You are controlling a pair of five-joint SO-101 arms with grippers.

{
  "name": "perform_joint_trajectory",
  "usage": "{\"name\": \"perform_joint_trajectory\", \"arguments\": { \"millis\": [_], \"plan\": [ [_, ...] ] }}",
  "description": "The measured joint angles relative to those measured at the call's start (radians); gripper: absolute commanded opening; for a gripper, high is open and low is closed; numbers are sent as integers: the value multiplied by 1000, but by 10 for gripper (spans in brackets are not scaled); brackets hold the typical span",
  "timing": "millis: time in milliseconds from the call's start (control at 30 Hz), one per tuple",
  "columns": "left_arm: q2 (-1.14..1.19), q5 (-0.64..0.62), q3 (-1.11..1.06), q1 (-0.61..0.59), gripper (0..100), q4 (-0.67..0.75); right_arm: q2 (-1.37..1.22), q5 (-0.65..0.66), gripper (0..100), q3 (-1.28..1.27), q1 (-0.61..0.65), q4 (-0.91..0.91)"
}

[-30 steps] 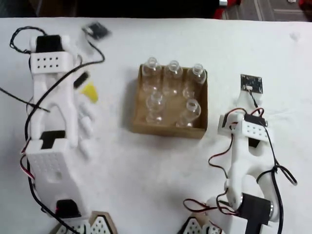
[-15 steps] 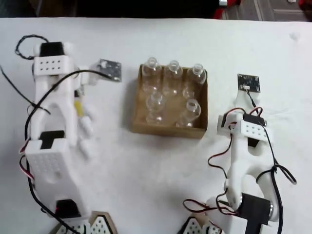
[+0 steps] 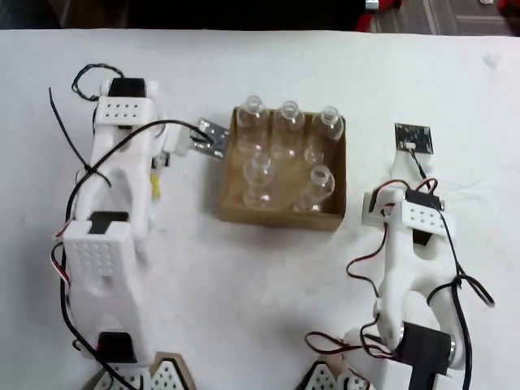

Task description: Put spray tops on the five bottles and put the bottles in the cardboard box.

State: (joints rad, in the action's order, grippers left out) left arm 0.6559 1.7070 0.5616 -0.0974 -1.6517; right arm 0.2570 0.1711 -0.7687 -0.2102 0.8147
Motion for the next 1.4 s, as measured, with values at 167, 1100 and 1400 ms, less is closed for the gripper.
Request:
{"name": "perform_joint_trajectory", "arguments": {
  "millis": [167,1100,1400],
  "plan": [
    [8,17,0,0,230,51,0,0,173,0,-3,0],
    [144,54,0,-64,229,121,0,0,173,0,-3,0],
    [144,48,-26,-64,229,121,0,0,173,0,-3,0]
  ]
}}
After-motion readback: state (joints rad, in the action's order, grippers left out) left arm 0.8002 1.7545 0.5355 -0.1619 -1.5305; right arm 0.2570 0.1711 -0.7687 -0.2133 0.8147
